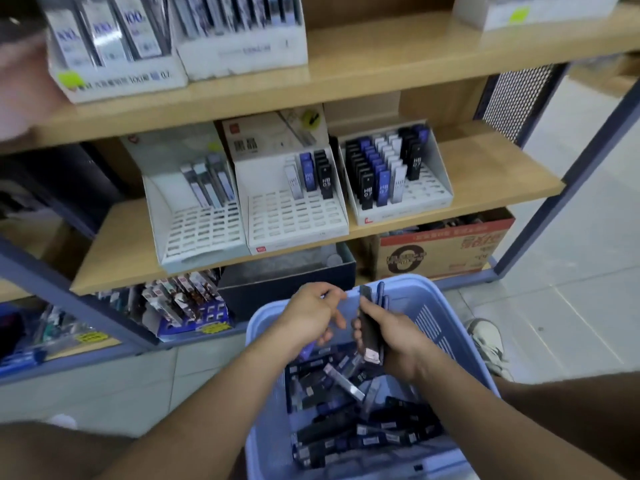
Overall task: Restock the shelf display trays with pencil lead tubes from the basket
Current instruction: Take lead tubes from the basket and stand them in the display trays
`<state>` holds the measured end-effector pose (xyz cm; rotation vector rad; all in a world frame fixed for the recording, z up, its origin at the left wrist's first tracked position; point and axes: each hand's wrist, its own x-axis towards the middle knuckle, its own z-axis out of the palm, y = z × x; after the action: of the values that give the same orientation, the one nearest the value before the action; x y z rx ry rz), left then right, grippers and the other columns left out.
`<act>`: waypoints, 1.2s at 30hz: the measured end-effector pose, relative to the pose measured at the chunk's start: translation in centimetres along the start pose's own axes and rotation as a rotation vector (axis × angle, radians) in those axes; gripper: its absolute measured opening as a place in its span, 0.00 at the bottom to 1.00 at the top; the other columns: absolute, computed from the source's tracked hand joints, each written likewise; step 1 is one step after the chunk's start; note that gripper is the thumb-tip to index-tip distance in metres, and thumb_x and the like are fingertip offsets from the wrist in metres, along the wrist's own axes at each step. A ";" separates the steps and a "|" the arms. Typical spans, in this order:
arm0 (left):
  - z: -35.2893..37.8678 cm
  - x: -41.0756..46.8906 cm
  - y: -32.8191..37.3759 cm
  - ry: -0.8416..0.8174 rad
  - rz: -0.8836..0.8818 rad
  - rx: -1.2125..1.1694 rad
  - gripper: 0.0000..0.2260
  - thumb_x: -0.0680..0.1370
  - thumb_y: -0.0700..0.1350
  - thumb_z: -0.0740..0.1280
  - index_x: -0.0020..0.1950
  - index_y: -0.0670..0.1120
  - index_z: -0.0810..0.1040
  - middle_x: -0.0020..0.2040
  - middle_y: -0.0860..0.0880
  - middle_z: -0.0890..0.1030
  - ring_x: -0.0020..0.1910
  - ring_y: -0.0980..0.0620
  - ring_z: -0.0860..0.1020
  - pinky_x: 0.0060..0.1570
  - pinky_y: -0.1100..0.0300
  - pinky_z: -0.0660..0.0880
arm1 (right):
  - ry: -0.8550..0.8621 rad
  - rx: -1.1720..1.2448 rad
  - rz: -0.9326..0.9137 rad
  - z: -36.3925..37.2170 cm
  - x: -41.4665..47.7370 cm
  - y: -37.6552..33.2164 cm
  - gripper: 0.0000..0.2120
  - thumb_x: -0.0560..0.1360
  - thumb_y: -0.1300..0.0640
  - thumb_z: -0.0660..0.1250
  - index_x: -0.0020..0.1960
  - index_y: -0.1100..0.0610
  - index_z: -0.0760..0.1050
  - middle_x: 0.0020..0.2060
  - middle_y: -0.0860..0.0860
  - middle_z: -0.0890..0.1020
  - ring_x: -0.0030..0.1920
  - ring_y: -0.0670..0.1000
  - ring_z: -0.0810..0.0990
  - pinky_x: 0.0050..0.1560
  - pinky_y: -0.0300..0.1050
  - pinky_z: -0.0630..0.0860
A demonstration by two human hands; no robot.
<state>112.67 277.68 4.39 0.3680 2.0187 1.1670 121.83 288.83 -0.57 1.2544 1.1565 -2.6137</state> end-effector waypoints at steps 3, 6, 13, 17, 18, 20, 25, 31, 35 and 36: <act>-1.4 -1.5 2.1 -0.118 0.005 0.189 0.11 0.81 0.54 0.60 0.56 0.49 0.76 0.36 0.49 0.79 0.24 0.55 0.66 0.25 0.66 0.63 | 0.044 0.064 -0.068 1.2 -1.2 -2.3 0.13 0.78 0.50 0.68 0.42 0.59 0.77 0.32 0.53 0.78 0.32 0.51 0.75 0.36 0.45 0.73; -1.5 -3.0 3.3 -0.238 -0.020 0.238 0.15 0.77 0.61 0.63 0.56 0.52 0.75 0.40 0.50 0.82 0.28 0.55 0.67 0.26 0.65 0.63 | 0.061 0.101 -0.163 2.6 -2.4 -3.8 0.14 0.78 0.47 0.67 0.45 0.59 0.77 0.30 0.52 0.78 0.32 0.52 0.77 0.36 0.46 0.74; -0.2 -3.7 4.9 -0.044 0.112 -0.010 0.12 0.82 0.51 0.59 0.51 0.42 0.73 0.33 0.49 0.79 0.24 0.54 0.65 0.23 0.65 0.60 | -0.012 0.161 -0.279 4.6 -4.8 -4.0 0.19 0.77 0.42 0.66 0.47 0.60 0.77 0.25 0.52 0.72 0.22 0.49 0.67 0.21 0.39 0.63; -0.5 -3.2 5.7 0.151 0.073 -0.322 0.11 0.83 0.49 0.57 0.49 0.43 0.73 0.40 0.43 0.77 0.34 0.49 0.74 0.33 0.59 0.71 | -0.081 0.060 -0.318 5.2 -6.6 -2.8 0.07 0.77 0.53 0.69 0.46 0.56 0.73 0.27 0.47 0.73 0.25 0.45 0.63 0.23 0.36 0.58; -0.4 -3.2 5.9 0.159 0.045 -0.437 0.11 0.83 0.49 0.58 0.51 0.43 0.73 0.42 0.41 0.79 0.38 0.45 0.78 0.39 0.55 0.75 | -0.100 0.007 -0.321 5.6 -7.0 -2.2 0.06 0.77 0.54 0.69 0.46 0.55 0.73 0.27 0.47 0.73 0.25 0.45 0.63 0.23 0.37 0.58; -0.2 -3.2 6.2 0.146 0.011 -0.573 0.11 0.83 0.48 0.58 0.56 0.41 0.71 0.41 0.39 0.83 0.37 0.43 0.81 0.43 0.50 0.78 | -0.114 -0.084 -0.338 6.2 -7.2 -1.2 0.05 0.78 0.55 0.68 0.47 0.56 0.75 0.27 0.48 0.73 0.25 0.45 0.63 0.24 0.38 0.58; 0.2 -3.3 6.4 0.134 -0.031 -0.661 0.08 0.82 0.47 0.60 0.52 0.43 0.74 0.30 0.46 0.80 0.28 0.48 0.78 0.35 0.55 0.77 | -0.122 -0.280 -0.409 6.2 -7.4 -1.6 0.07 0.77 0.59 0.69 0.40 0.55 0.75 0.24 0.47 0.71 0.24 0.45 0.64 0.25 0.37 0.60; -0.6 -2.3 7.0 0.149 0.041 -0.537 0.06 0.82 0.46 0.60 0.50 0.44 0.74 0.46 0.43 0.84 0.46 0.47 0.81 0.50 0.51 0.77 | -0.199 -0.348 -0.238 5.7 -7.9 -1.6 0.04 0.76 0.62 0.63 0.42 0.57 0.71 0.30 0.52 0.77 0.27 0.51 0.76 0.21 0.37 0.62; -3.3 -2.6 7.8 0.216 0.197 -0.238 0.03 0.80 0.45 0.64 0.51 0.47 0.76 0.36 0.48 0.84 0.29 0.54 0.77 0.33 0.63 0.73 | -0.249 -0.025 -0.110 4.3 -7.7 -1.4 0.08 0.73 0.63 0.67 0.51 0.60 0.73 0.30 0.55 0.77 0.25 0.51 0.74 0.18 0.36 0.63; -4.0 -2.9 8.1 0.193 0.233 -0.193 0.03 0.78 0.43 0.67 0.51 0.47 0.79 0.36 0.47 0.83 0.27 0.55 0.75 0.30 0.65 0.72 | -0.264 0.123 -0.081 3.9 -7.5 -1.8 0.09 0.71 0.62 0.67 0.50 0.58 0.73 0.29 0.53 0.76 0.24 0.49 0.72 0.17 0.35 0.63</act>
<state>110.73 277.96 13.70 0.4154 2.0428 1.5814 123.78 285.60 7.24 0.8574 1.0354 -2.8387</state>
